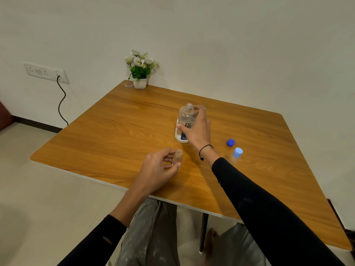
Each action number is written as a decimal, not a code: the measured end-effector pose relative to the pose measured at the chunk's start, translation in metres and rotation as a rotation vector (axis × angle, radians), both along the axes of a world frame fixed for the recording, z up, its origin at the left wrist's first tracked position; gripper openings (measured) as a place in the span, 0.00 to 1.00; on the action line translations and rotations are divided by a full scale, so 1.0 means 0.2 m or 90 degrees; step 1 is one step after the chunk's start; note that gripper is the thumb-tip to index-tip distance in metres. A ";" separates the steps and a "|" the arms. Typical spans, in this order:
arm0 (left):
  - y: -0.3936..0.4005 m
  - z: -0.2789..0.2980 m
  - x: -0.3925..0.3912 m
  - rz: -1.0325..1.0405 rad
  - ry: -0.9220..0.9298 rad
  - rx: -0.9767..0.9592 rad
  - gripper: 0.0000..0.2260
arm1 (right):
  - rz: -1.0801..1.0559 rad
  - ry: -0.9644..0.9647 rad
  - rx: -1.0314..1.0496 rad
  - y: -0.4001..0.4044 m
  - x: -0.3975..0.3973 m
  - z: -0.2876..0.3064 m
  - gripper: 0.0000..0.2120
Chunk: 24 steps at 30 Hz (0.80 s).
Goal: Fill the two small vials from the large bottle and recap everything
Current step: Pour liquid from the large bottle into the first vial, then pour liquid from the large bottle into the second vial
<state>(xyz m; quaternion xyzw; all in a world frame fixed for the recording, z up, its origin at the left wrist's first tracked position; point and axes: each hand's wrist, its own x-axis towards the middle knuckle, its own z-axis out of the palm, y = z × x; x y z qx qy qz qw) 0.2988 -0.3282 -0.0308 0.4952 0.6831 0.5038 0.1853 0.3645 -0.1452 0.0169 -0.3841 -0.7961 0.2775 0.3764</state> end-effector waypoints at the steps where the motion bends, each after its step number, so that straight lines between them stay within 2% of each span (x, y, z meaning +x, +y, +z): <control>1: 0.00 0.00 0.00 -0.002 0.002 -0.001 0.19 | -0.003 0.008 0.000 0.00 0.00 0.00 0.37; 6: -0.03 0.00 0.01 0.004 -0.007 0.008 0.30 | -0.020 0.042 0.016 -0.01 0.00 0.07 0.38; 8: -0.06 0.02 0.03 0.050 0.042 0.046 0.32 | -0.019 0.057 0.030 0.00 0.02 0.12 0.37; 11: -0.12 0.06 0.14 0.120 0.133 0.154 0.23 | -0.016 0.072 0.059 0.01 0.07 0.23 0.37; 13: -0.14 0.07 0.26 0.107 0.152 0.195 0.16 | -0.014 0.084 0.076 0.02 0.12 0.31 0.37; 17: -0.08 0.04 0.45 0.023 0.078 0.161 0.11 | -0.023 0.082 0.111 0.07 0.25 0.45 0.37; 20: 0.01 0.02 0.53 0.016 0.021 0.120 0.10 | -0.030 0.072 0.109 0.14 0.37 0.50 0.37; 24: 0.10 0.02 0.58 0.008 0.003 0.088 0.09 | -0.060 0.051 0.091 0.24 0.51 0.47 0.36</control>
